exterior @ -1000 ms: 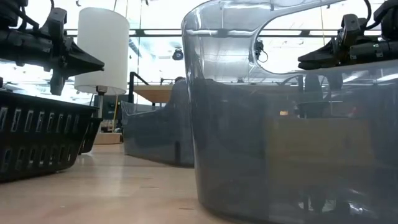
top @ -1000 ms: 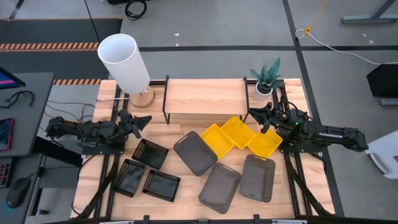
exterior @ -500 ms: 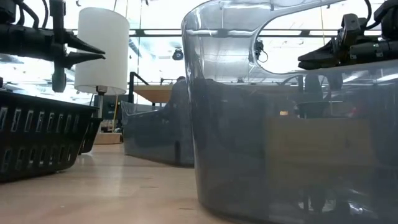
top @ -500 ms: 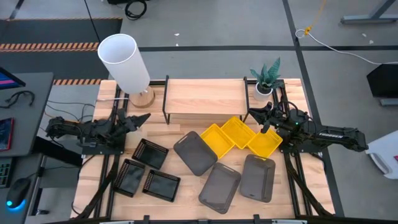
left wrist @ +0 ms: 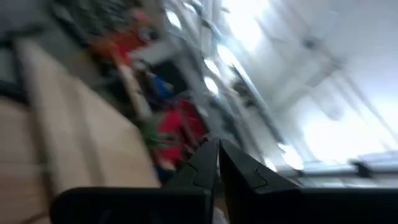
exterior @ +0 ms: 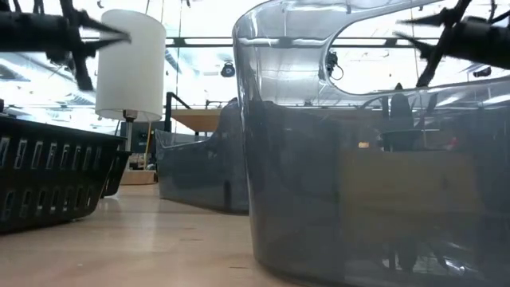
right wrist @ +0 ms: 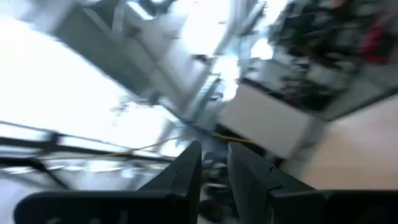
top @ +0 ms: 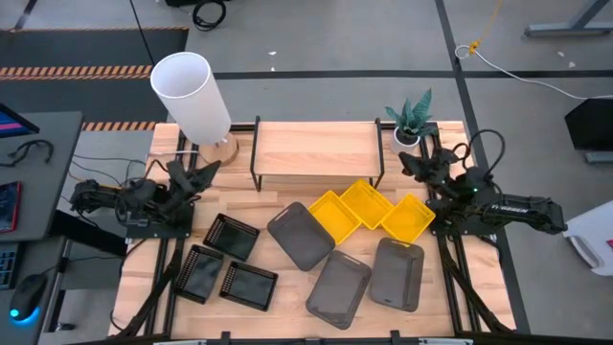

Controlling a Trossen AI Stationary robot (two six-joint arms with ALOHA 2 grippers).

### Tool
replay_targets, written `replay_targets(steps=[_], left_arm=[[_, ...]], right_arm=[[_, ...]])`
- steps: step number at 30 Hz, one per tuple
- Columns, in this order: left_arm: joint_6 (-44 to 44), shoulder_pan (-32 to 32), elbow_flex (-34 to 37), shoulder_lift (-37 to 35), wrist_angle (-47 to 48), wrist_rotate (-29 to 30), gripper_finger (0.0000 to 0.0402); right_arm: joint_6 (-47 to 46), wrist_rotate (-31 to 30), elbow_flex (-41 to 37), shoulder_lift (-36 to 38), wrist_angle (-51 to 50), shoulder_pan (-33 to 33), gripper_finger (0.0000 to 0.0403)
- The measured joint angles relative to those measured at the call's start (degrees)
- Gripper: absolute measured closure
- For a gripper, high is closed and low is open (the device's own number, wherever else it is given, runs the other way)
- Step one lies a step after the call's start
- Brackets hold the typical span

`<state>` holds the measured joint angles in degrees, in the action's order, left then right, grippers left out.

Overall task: Stack baskets on shelf by color
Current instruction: Stack the left yellow bin on top of the middle yellow bin

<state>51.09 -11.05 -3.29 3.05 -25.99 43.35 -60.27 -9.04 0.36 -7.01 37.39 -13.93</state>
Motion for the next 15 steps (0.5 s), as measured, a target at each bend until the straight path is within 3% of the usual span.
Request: replay_targets(steps=[5, 7, 10, 15], left_arm=[[-8.7, 0.0, -0.1, 1.6, -12.0, -8.3, 0.0379], [-11.9, 0.0, -0.1, 2.7, -15.4, -10.2, 0.0381], [-13.9, 0.0, -0.1, 4.6, -19.3, -10.6, 0.0381], [-12.7, -0.1, -2.0, 8.2, -20.4, -13.7, 0.0385]], right_arm=[[-3.1, 2.0, 0.1, 0.0, 12.7, 0.0, 0.0318], [-7.0, 2.1, 1.7, 0.0, 12.3, 0.0, 0.0319], [-6.3, 7.4, 7.1, -1.6, 4.0, 0.0, 0.0323], [-0.5, 13.6, 19.0, -8.9, -19.4, 0.7, 0.0332]])
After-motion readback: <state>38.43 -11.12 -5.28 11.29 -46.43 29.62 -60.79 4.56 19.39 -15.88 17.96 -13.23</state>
